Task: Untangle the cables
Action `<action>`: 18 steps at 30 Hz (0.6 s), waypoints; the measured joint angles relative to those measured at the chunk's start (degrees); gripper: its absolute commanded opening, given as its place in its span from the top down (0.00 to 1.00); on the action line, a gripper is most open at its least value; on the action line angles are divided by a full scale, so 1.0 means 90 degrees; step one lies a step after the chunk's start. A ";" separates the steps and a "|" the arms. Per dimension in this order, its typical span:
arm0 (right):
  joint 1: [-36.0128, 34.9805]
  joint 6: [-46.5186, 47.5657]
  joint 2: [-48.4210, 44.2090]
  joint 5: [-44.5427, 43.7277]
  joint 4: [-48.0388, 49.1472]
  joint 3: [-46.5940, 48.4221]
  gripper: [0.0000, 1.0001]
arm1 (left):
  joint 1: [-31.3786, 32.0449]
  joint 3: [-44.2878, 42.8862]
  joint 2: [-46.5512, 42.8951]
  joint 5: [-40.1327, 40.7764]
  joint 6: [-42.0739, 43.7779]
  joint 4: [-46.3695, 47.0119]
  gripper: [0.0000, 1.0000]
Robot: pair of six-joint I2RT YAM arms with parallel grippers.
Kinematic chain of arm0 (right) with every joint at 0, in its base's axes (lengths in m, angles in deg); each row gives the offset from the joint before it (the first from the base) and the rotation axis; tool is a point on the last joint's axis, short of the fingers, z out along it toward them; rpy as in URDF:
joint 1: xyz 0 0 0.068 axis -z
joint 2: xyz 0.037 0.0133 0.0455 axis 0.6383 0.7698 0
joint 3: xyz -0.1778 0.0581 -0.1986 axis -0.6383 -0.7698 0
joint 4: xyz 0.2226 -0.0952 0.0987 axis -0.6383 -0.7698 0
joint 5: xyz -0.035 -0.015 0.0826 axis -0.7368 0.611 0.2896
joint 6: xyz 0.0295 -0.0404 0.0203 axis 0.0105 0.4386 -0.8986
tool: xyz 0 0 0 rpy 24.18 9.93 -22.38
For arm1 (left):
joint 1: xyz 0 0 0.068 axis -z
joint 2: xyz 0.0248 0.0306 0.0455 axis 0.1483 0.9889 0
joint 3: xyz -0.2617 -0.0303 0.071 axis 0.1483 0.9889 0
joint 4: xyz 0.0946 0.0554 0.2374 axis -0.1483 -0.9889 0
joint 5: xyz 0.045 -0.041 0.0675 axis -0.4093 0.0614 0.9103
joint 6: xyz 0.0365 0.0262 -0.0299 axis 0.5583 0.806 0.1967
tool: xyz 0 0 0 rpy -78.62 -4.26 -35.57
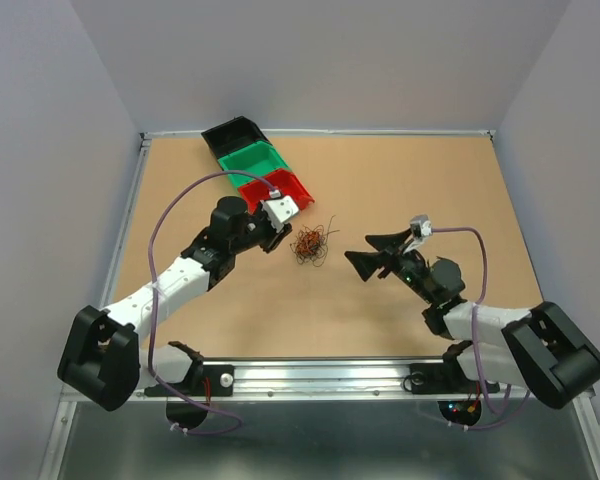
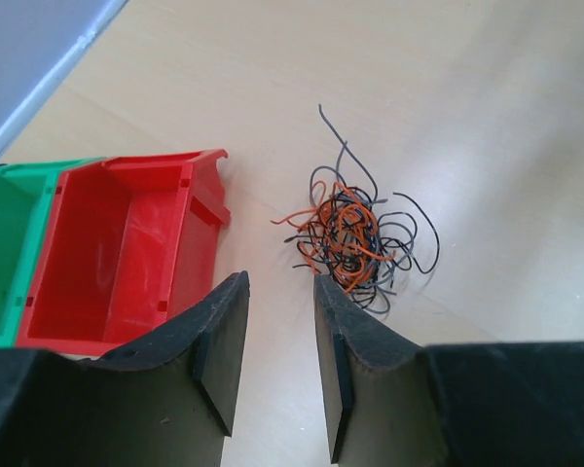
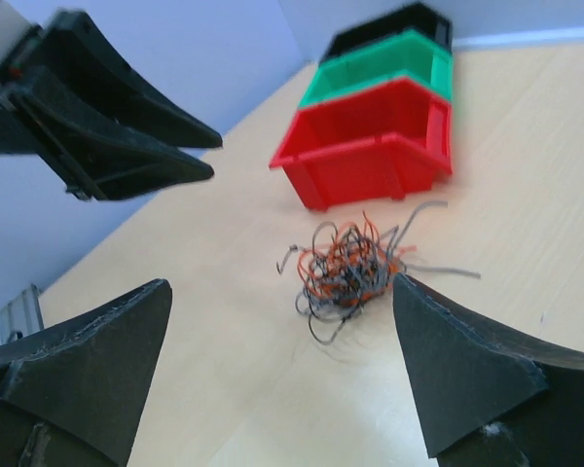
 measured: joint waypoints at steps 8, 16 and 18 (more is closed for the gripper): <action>-0.0010 -0.0010 0.2565 0.0262 -0.0328 0.1406 0.00 | 0.0000 0.0000 0.0192 0.0092 -0.0002 -0.0058 0.56; -0.0355 -0.0019 0.4456 0.0189 -0.0481 0.2880 0.47 | 0.0000 0.0000 0.0250 0.0175 0.0000 -0.0058 0.56; -0.0384 -0.0007 0.4619 0.0194 -0.0537 0.3024 0.60 | 0.0000 0.0000 0.0301 0.0245 0.0000 -0.0063 0.56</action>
